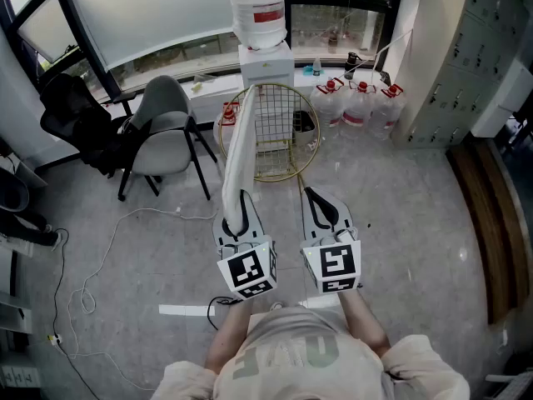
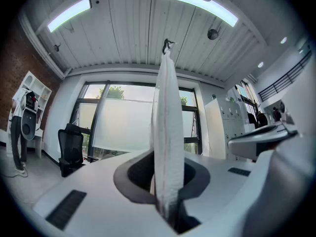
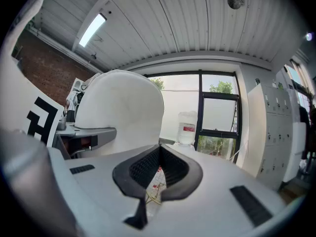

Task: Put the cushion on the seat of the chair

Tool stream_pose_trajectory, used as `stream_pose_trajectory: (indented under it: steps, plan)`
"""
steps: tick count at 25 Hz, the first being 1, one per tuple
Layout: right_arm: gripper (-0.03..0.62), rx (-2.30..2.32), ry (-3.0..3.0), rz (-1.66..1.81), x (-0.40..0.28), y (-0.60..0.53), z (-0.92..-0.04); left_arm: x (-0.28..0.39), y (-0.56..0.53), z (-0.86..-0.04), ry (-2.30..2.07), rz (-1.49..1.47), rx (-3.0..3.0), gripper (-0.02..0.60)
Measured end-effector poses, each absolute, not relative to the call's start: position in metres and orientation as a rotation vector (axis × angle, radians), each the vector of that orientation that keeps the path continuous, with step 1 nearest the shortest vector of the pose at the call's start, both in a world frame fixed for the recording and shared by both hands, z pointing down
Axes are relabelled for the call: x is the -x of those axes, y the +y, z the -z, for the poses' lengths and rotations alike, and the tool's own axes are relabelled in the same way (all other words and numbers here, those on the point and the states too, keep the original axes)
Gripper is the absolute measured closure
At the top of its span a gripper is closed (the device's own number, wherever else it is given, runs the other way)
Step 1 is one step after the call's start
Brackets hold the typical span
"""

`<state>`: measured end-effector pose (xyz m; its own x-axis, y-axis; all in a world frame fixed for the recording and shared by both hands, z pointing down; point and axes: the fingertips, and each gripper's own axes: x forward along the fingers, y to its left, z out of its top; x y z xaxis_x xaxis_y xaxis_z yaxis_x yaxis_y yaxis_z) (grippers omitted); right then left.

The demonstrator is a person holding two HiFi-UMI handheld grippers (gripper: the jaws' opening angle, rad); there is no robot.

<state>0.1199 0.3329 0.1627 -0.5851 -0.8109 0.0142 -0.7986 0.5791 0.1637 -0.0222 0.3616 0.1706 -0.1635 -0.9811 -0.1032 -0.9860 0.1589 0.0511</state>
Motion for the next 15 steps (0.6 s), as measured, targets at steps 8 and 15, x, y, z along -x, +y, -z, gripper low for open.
stream_pose_trajectory:
  steps: [8,15]
  plan:
    - [0.577,-1.380,-2.716,0.215,-0.1166,0.3338,-0.1571,0.0301,0.3642,-0.1664,2.380,-0.180,1.982,0.529]
    - [0.577,-1.381,-2.767,0.154,-0.1158,0.3388,-0.1639,0.0334,0.3690,-0.1685,2.375,-0.194,1.993,0.529]
